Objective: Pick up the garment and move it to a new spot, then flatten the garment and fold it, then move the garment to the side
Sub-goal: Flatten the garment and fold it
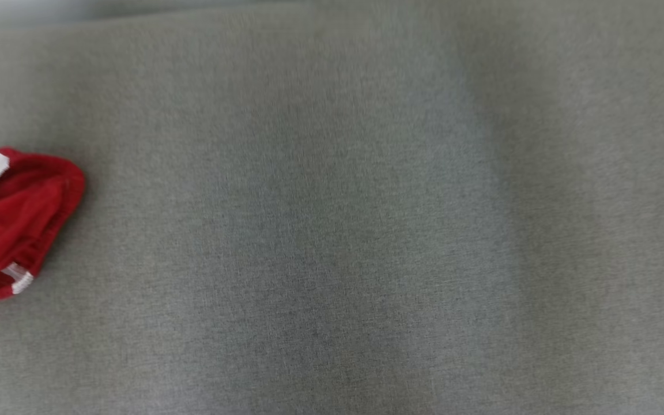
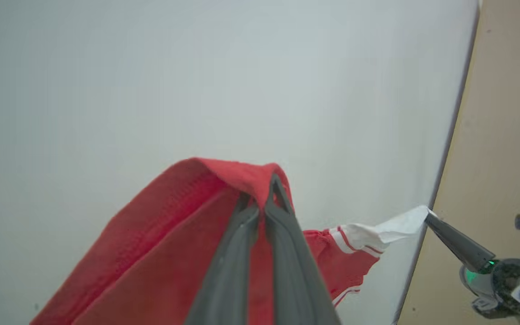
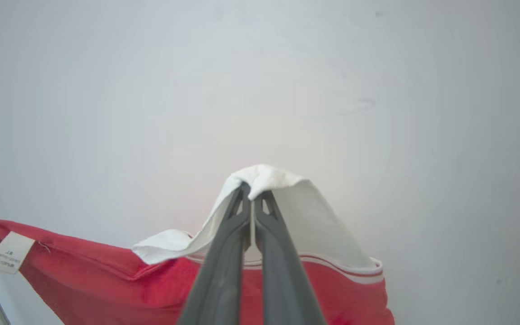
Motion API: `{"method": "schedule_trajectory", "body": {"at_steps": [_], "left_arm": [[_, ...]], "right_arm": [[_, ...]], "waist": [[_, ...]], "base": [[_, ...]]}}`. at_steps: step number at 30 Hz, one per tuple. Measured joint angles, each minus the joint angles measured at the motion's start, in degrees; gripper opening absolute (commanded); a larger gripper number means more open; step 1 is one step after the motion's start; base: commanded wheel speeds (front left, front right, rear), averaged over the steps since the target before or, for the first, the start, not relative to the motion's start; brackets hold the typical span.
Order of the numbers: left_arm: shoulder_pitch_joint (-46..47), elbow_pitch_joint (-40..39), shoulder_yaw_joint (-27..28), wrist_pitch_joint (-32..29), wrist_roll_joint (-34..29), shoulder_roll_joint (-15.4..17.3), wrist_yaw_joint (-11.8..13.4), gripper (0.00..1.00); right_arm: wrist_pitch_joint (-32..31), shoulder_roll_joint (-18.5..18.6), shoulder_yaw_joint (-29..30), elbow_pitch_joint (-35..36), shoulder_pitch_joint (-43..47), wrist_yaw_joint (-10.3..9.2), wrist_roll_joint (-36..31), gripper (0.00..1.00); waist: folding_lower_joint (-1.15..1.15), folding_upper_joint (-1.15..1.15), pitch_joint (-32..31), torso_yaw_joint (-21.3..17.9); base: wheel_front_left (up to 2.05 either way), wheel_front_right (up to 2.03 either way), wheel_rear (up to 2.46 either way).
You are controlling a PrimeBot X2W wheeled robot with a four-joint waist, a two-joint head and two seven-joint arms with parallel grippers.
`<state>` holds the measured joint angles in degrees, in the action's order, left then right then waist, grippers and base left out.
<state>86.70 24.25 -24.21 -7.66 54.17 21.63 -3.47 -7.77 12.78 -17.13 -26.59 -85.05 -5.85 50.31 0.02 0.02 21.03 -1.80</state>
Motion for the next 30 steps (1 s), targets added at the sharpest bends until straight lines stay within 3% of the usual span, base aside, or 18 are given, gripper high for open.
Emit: {"method": "schedule_trajectory", "body": {"at_steps": [3,6,8,13,23,30], "left_arm": [[1.32,-2.80,-1.05,1.37,0.09,-1.15,-1.69,0.00],[-3.59,-3.61,-0.79,2.92,0.77,1.79,-2.67,0.00],[-9.44,-2.31,-0.90,3.97,1.62,3.47,-3.13,0.00],[-25.00,0.46,-3.88,6.95,1.65,5.61,-3.19,0.00],[-45.30,3.53,-10.27,13.40,0.27,6.08,-3.61,0.00],[-49.27,5.89,-12.39,16.85,-0.42,3.80,-3.63,0.00]], "right_arm": [[2.57,1.68,-1.88,2.87,-4.31,1.58,-1.38,0.00],[3.49,2.75,-4.72,3.69,-1.71,4.88,-2.29,0.00],[4.36,2.08,-6.76,3.57,3.71,7.43,-2.08,0.00],[6.80,2.71,-9.82,3.77,21.34,10.40,-1.69,0.00],[15.67,6.70,-8.96,3.72,49.22,10.63,-0.20,0.00],[17.95,9.13,-8.68,2.37,55.75,10.90,-0.47,0.00]], "waist": [[-0.01,-0.01,2.56,0.29],[0.00,-0.01,5.01,1.08],[0.00,0.00,6.40,1.71],[0.01,0.00,7.75,3.22],[-0.03,-0.02,2.11,2.95],[-0.03,-0.02,-3.51,2.78]], "base": [[0.00,0.00,0.00],[0.00,0.00,0.00],[0.00,0.00,0.00],[0.00,0.00,0.00],[0.00,0.00,0.00],[0.00,0.00,0.00]]}}
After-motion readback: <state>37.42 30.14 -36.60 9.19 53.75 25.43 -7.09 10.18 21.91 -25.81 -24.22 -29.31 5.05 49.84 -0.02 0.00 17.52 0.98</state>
